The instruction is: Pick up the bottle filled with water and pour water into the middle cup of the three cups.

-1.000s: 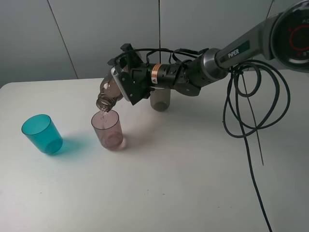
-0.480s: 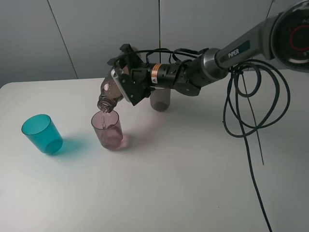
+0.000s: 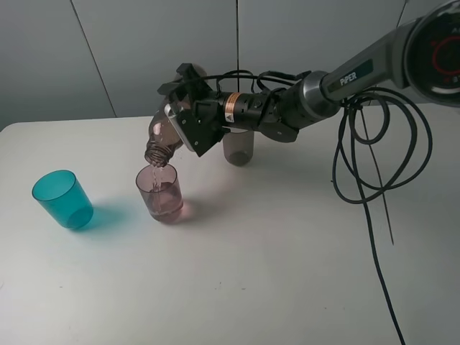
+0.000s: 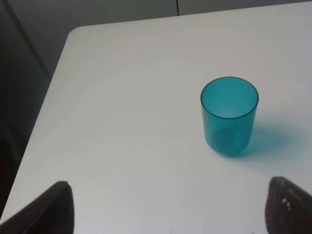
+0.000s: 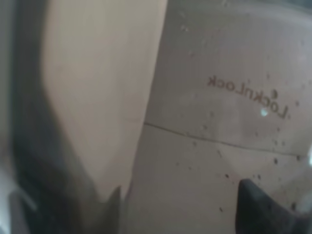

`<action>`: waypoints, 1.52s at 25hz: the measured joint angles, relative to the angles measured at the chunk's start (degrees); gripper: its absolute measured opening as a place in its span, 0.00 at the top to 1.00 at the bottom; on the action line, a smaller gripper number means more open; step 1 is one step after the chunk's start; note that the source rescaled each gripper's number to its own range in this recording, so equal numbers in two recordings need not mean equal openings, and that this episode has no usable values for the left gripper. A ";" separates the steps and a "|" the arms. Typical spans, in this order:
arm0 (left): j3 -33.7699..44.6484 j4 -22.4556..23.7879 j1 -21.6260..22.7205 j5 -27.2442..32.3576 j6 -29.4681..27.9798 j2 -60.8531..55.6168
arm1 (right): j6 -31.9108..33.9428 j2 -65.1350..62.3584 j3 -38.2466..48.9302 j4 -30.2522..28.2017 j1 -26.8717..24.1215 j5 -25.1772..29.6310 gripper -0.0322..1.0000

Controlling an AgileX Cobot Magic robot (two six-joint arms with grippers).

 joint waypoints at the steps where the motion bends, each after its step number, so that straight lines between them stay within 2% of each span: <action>1: 0.00 0.00 0.00 0.00 0.00 0.00 | -0.27 0.00 0.00 0.00 0.00 0.00 0.92; 25: 0.00 0.00 0.00 0.00 0.00 0.00 | -7.32 -2.10 -0.05 0.01 0.00 -0.98 0.92; 38: 0.00 0.00 0.00 0.00 0.00 0.00 | -8.56 -4.84 -0.05 -1.61 0.00 -0.98 0.92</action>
